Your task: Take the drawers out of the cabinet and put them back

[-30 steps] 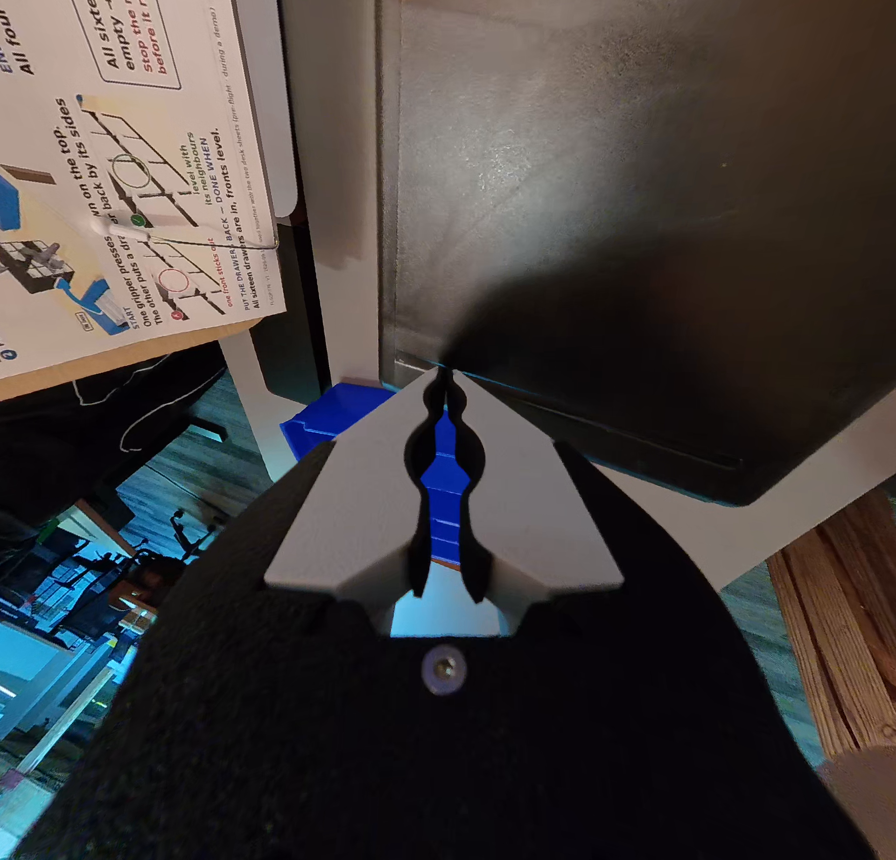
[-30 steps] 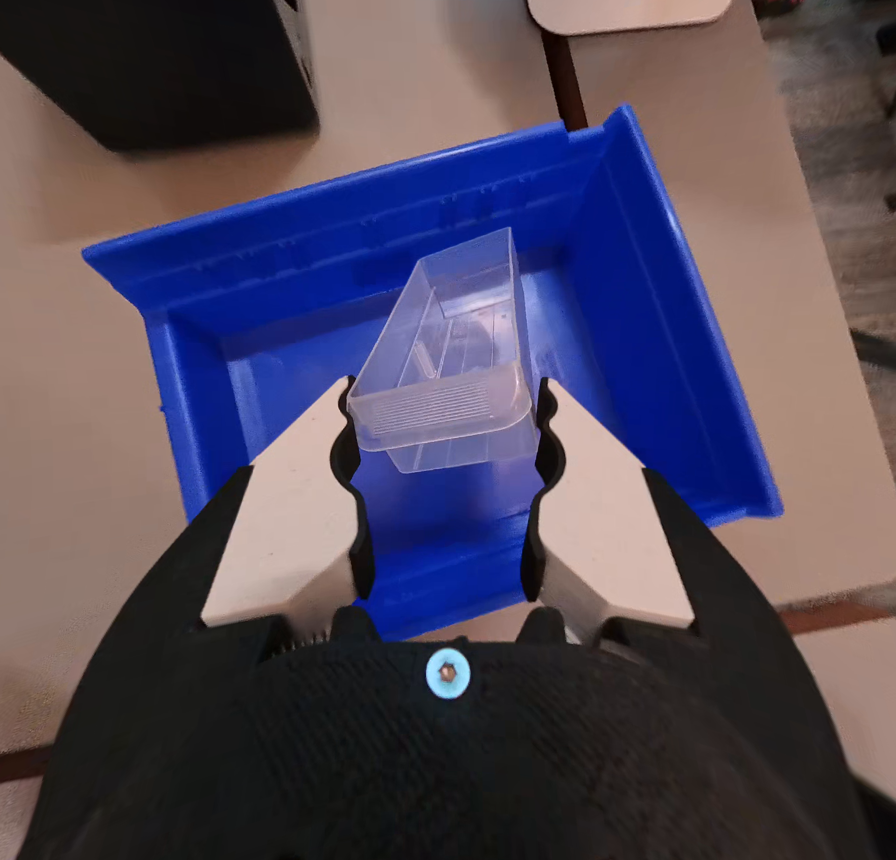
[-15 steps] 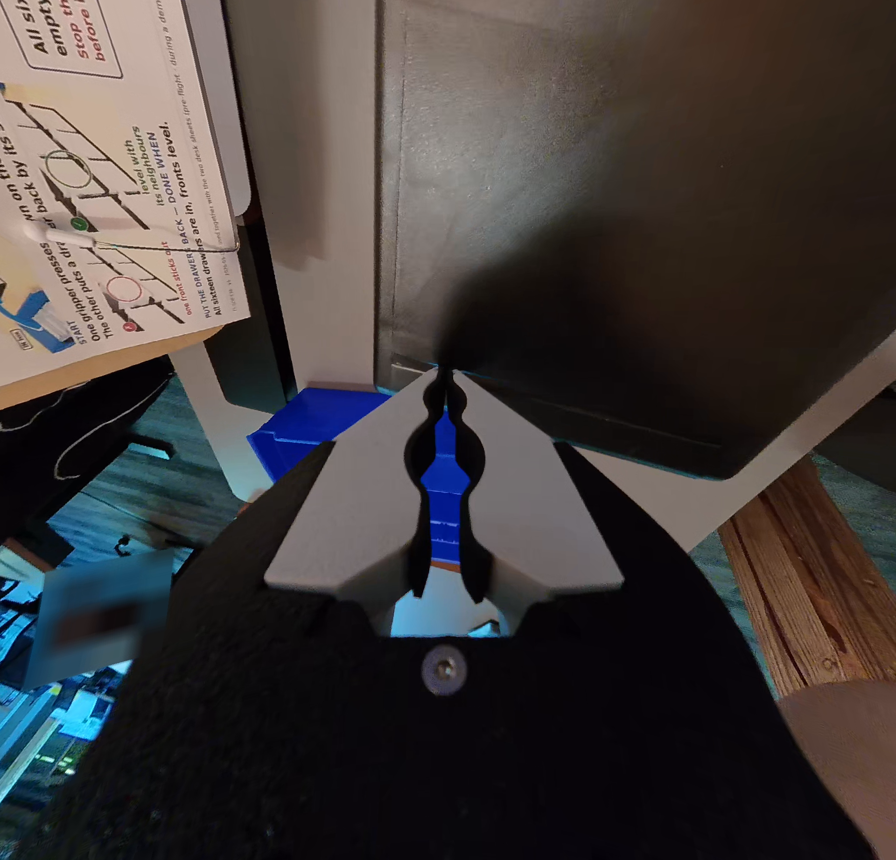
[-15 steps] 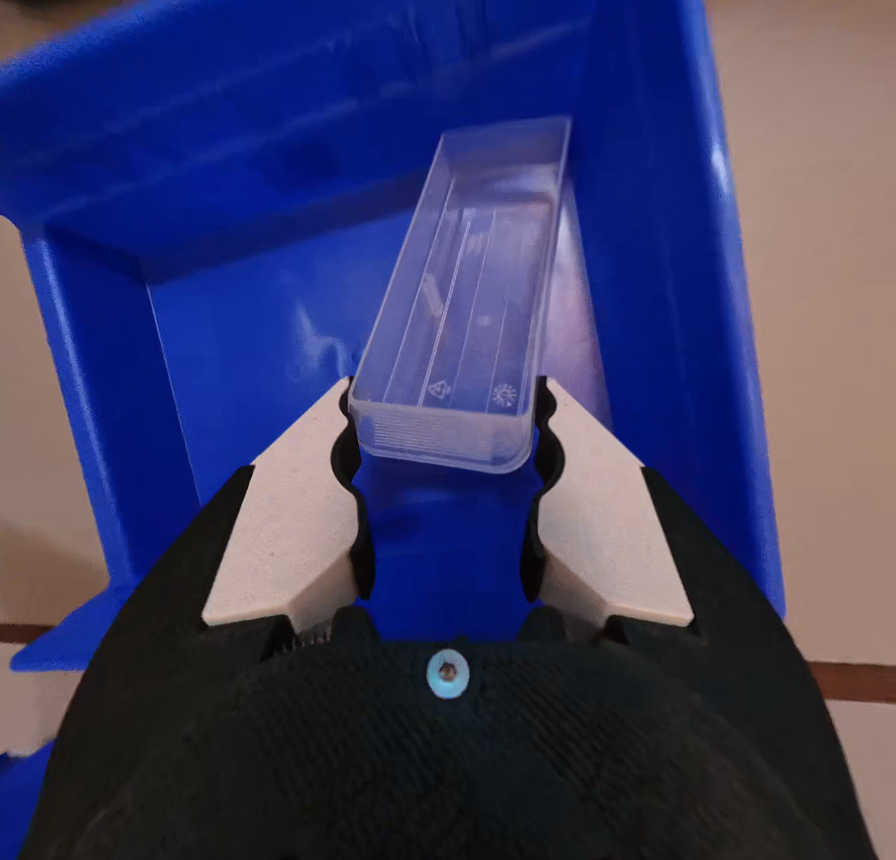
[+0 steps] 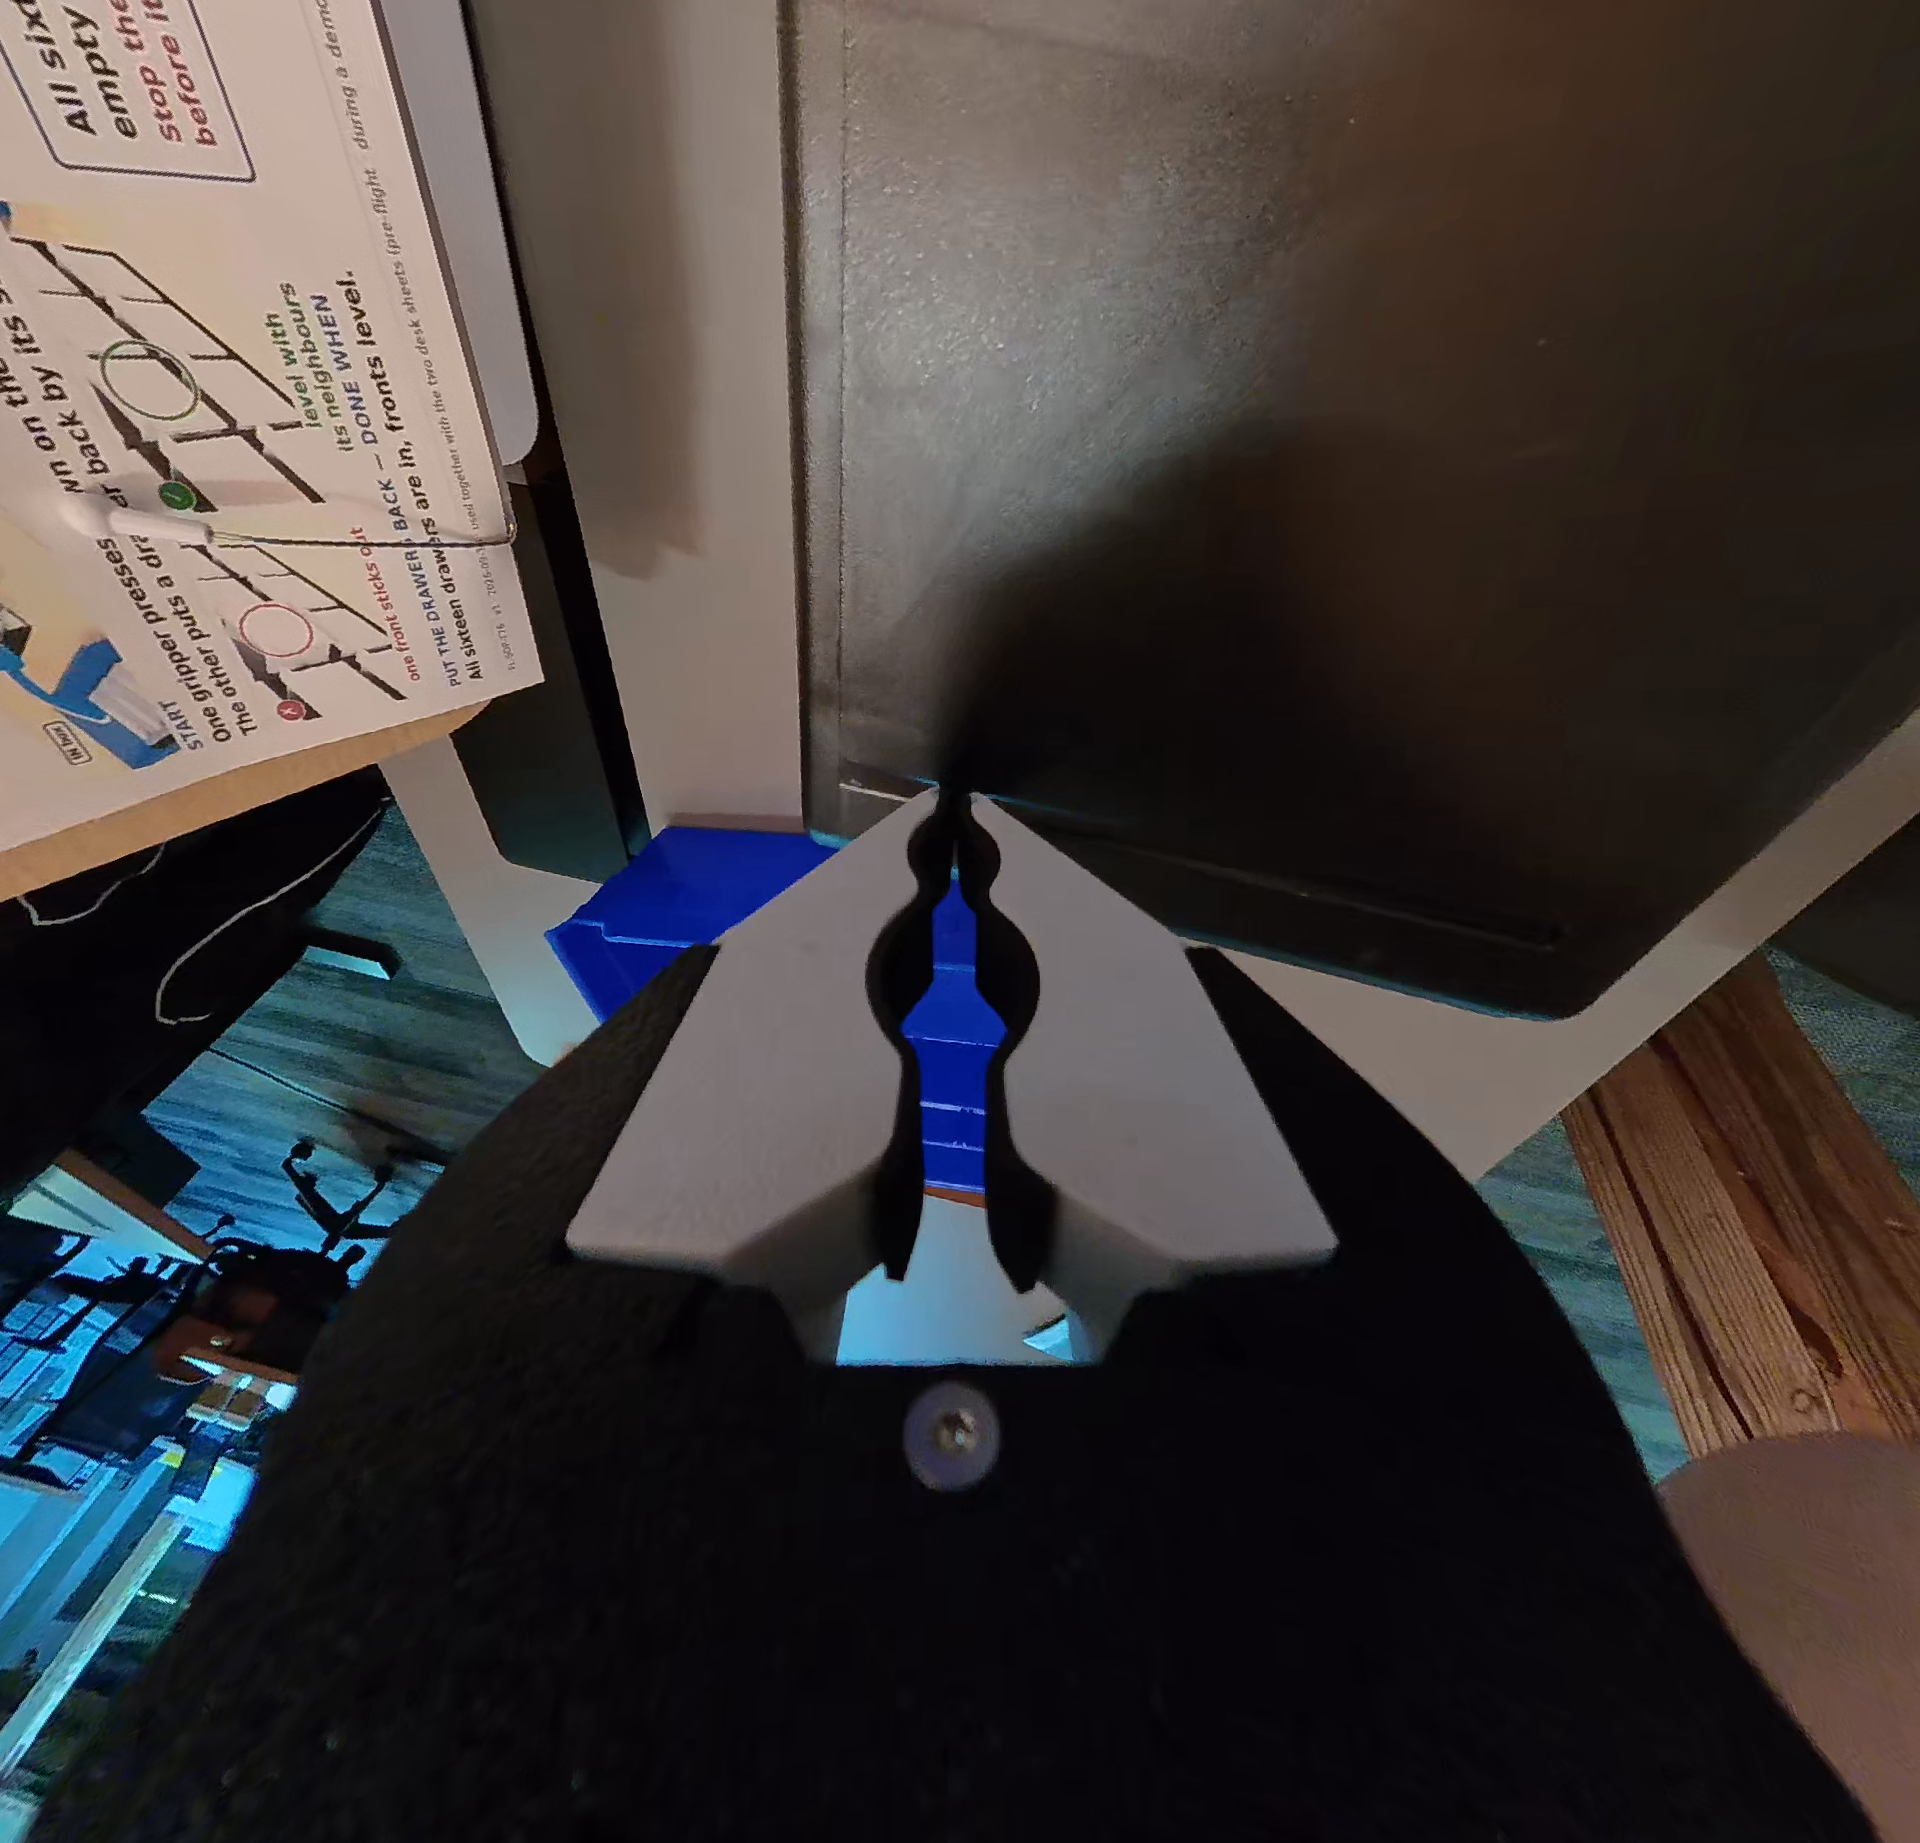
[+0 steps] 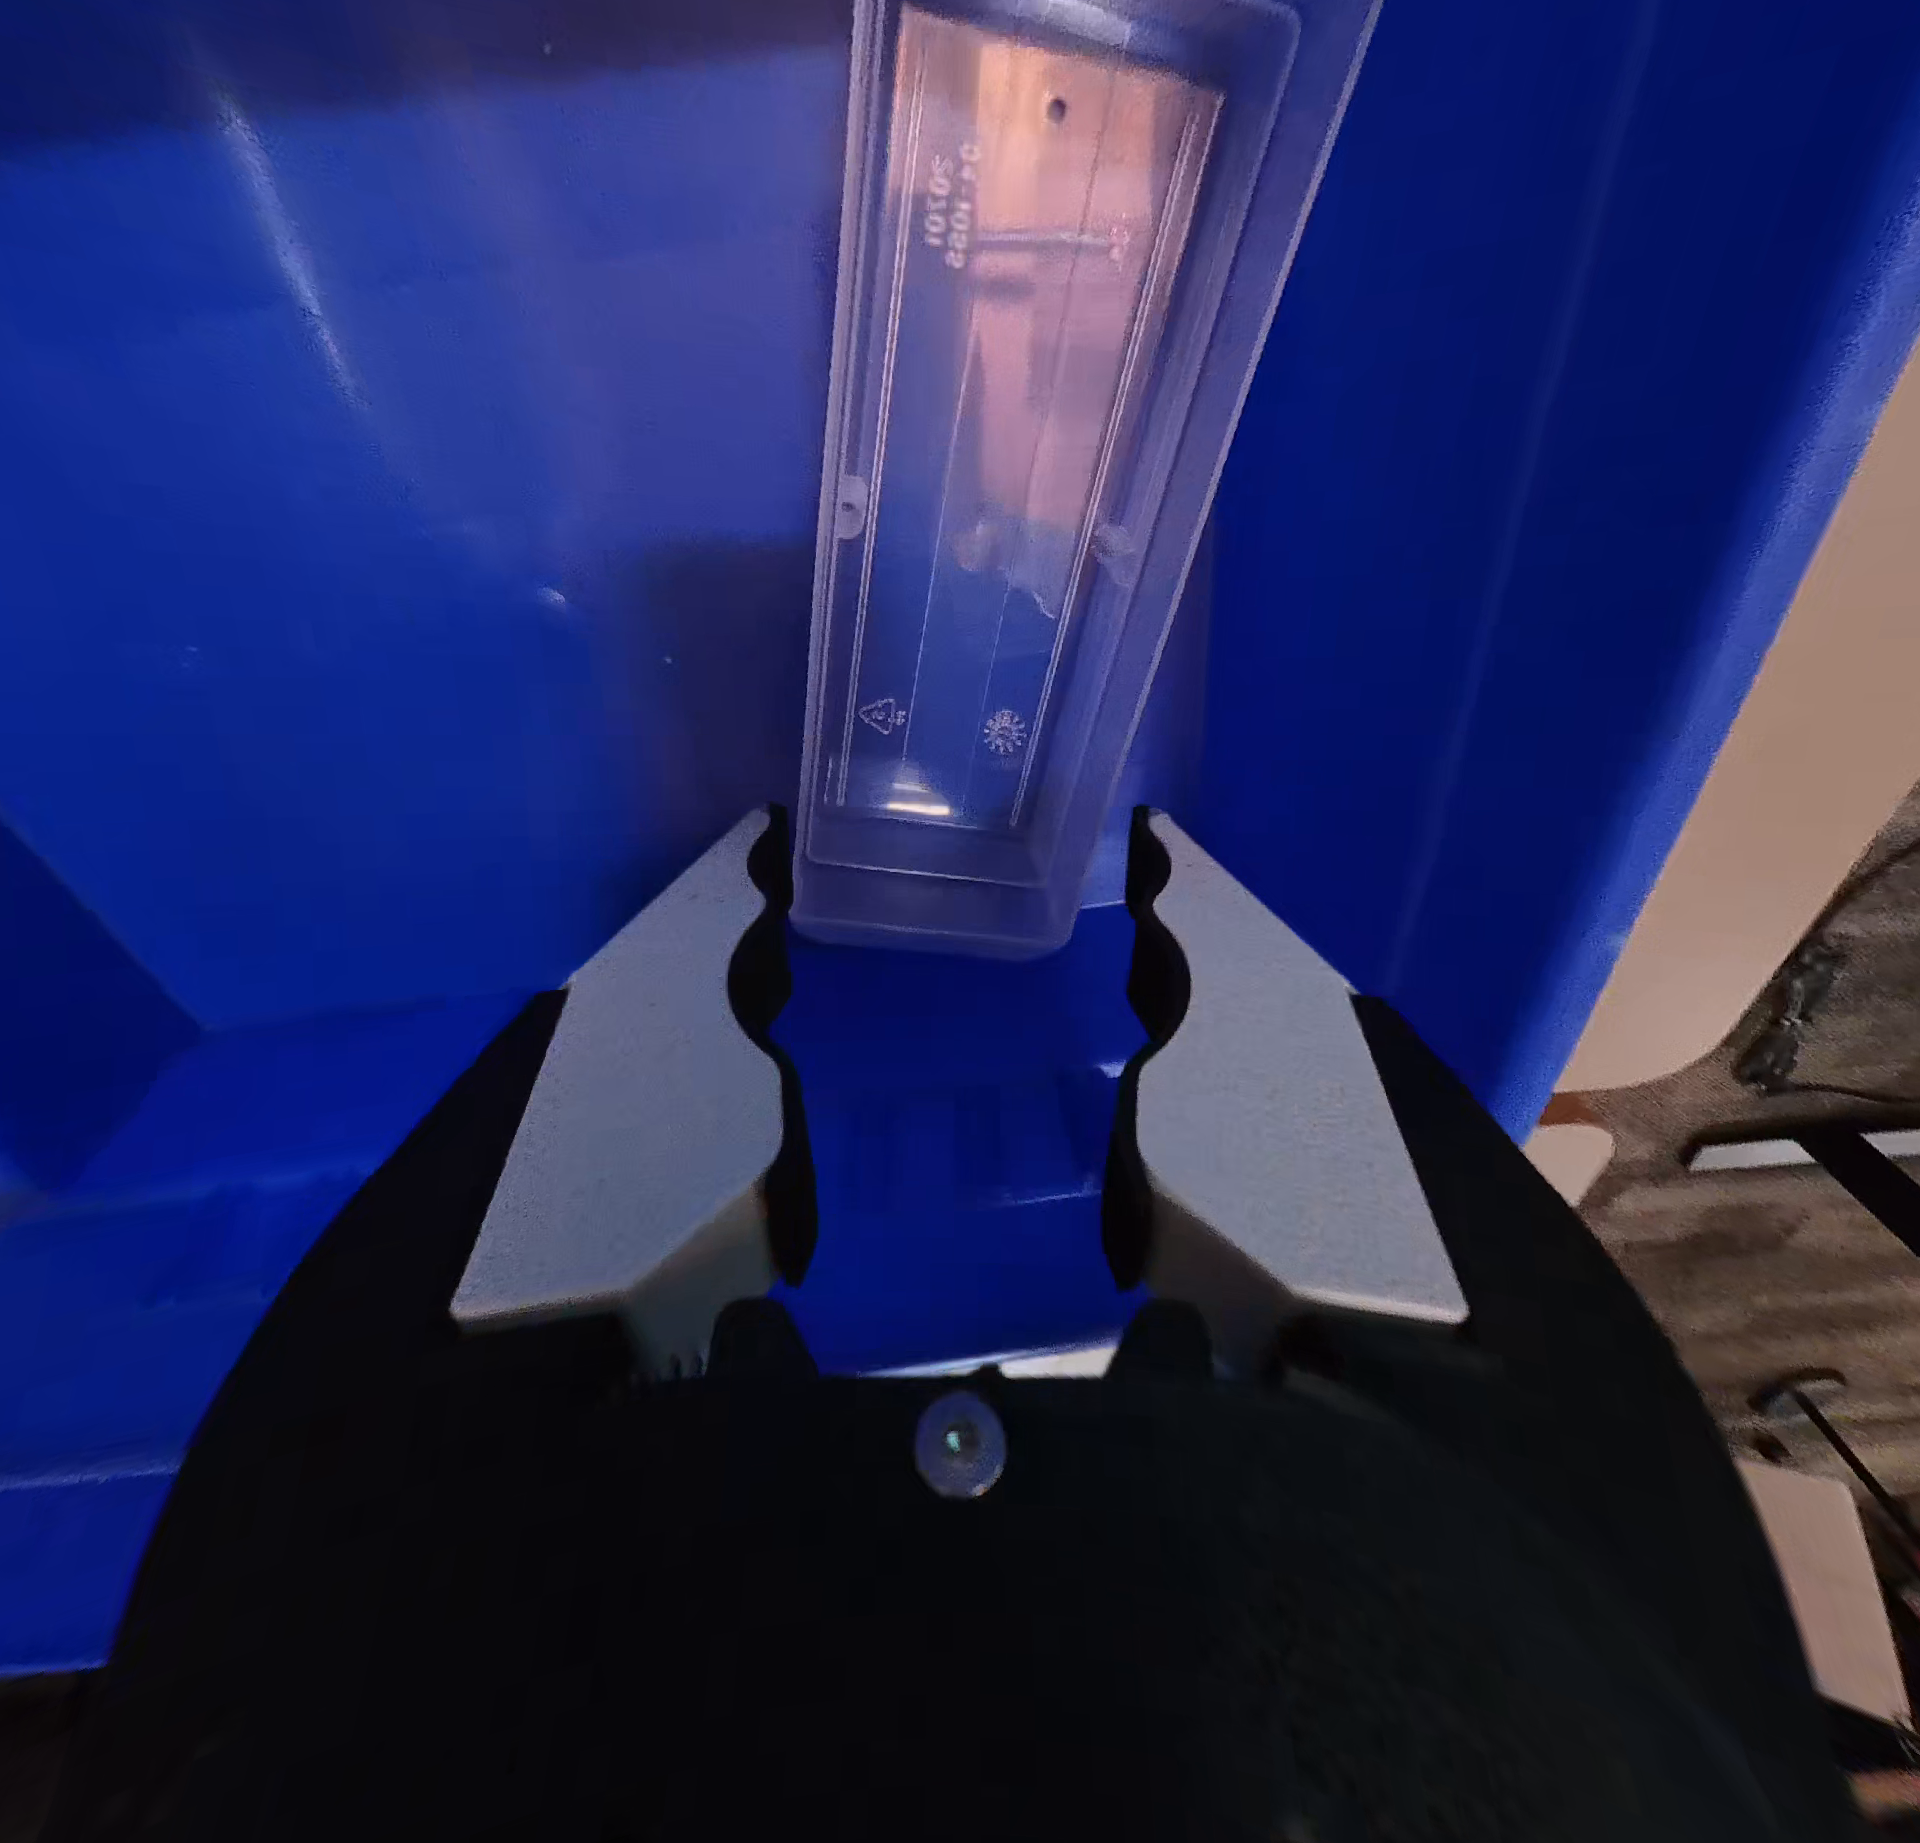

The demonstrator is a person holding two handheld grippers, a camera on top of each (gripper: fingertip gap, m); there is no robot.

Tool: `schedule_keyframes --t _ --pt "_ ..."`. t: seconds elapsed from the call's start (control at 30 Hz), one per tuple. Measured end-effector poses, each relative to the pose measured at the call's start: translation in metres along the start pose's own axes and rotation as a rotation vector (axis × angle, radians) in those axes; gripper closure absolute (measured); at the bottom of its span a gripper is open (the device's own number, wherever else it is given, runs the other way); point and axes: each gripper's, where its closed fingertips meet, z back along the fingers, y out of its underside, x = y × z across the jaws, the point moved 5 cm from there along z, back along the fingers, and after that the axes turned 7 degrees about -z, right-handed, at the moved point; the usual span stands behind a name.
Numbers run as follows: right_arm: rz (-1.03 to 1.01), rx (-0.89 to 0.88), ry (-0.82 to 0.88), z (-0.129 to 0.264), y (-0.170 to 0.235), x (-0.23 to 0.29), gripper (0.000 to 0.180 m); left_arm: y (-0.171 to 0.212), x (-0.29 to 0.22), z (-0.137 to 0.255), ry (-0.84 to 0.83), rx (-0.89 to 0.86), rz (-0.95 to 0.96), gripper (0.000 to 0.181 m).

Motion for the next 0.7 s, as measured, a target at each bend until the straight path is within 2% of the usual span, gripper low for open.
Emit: schedule_keyframes --t 0.13,0.23,0.3,0.33,0.4,0.43,0.47,0.5,0.53,0.57,0.67,0.7 --pt "0.0 0.012 0.097 0.02 -0.001 0.002 0.123 0.0 0.0 0.0 -0.007 -0.005 0.008 0.181" --pt "-0.075 -0.186 0.28 0.068 -0.012 0.009 0.127 0.0 0.0 0.0 0.005 0.0 0.004 0.181" --pt "-0.185 -0.425 0.5 0.118 -0.018 0.019 0.12 0.0 0.001 0.0 0.014 0.007 -0.003 0.181" --pt "-0.261 -0.571 0.633 0.146 -0.018 0.029 0.11 0.0 0.001 0.0 0.015 0.012 -0.007 0.181" --pt "-0.466 -0.868 0.93 0.201 -0.007 0.054 0.075 -0.001 0.0 0.0 0.007 0.023 -0.022 0.181" --pt "-0.498 -0.974 1.062 0.219 -0.001 0.075 0.066 -0.001 0.0 0.0 -0.001 0.028 -0.028 0.181" --pt "-0.467 -1.044 1.233 0.233 0.004 0.098 0.068 -0.001 0.0 0.0 -0.011 0.033 -0.032 0.181" --pt "-0.441 -1.037 1.39 0.244 0.008 0.121 0.061 -0.001 -0.001 0.0 -0.022 0.037 -0.037 0.181" --pt "-0.466 -0.972 1.467 0.245 0.013 0.138 0.059 -0.002 -0.002 0.0 -0.034 0.04 -0.04 0.181" --pt "-0.485 -0.94 1.472 0.242 0.013 0.153 0.071 -0.002 -0.002 0.0 -0.046 0.042 -0.042 0.181" --pt "-0.479 -1.083 1.318 0.238 -0.015 0.204 0.142 -0.001 -0.003 0.0 -0.077 0.041 -0.04 0.181" --pt "-0.468 -1.098 1.269 0.236 -0.025 0.218 0.16 -0.001 -0.004 0.0 -0.085 0.037 -0.035 0.181"
